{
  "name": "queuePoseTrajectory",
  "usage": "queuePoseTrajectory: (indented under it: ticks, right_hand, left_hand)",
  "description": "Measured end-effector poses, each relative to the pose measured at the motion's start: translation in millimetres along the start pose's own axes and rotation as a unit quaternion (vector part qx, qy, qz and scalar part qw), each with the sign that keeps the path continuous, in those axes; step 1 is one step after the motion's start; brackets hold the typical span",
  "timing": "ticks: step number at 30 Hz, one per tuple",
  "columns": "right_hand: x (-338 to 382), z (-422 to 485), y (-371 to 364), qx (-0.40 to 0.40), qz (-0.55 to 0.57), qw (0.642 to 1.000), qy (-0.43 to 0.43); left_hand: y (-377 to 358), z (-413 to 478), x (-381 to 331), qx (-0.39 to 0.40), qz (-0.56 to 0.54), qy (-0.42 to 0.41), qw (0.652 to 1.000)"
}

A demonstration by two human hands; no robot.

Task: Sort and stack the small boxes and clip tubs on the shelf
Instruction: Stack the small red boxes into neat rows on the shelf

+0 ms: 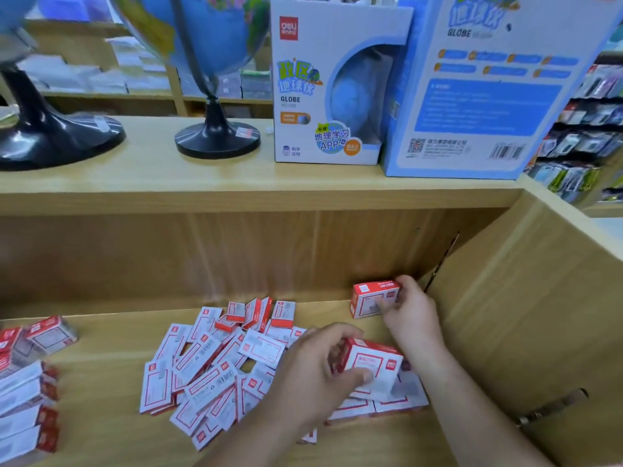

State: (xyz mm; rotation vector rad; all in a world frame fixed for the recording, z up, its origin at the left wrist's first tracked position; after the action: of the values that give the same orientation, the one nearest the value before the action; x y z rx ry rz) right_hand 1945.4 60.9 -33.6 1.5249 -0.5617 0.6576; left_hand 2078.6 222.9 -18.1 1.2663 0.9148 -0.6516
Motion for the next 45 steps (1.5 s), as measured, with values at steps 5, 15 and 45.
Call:
queuePoseTrajectory:
  ticks: [5,15,45]
  right_hand:
    - [-2,-1,-3,-0.001,0.035,0.999,-0.025]
    - [18,-43,25,-0.038,0.116,0.991,0.054]
    - [-15,-13,-9,0.034,0.049,0.997,-0.044]
  left_hand:
    - [22,9,8,-0.099,-0.136,0.067,0.983]
    - [30,23,11,-0.109,-0.185,0.087,0.973]
    - [-32,107,30,-0.029,0.263,-0.033,0.964]
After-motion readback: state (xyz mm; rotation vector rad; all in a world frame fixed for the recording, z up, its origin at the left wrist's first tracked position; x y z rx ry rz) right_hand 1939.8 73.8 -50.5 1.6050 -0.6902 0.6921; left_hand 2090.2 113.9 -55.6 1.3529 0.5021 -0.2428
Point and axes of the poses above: each hand's wrist, its own z-axis towards the middle knuckle, its own y-axis out of the back of the hand, x = y × z, the point moved 3 cm from there along z, towards the middle knuckle, and after that the axes turned 4 degrees about -y, right-handed, at the moved point
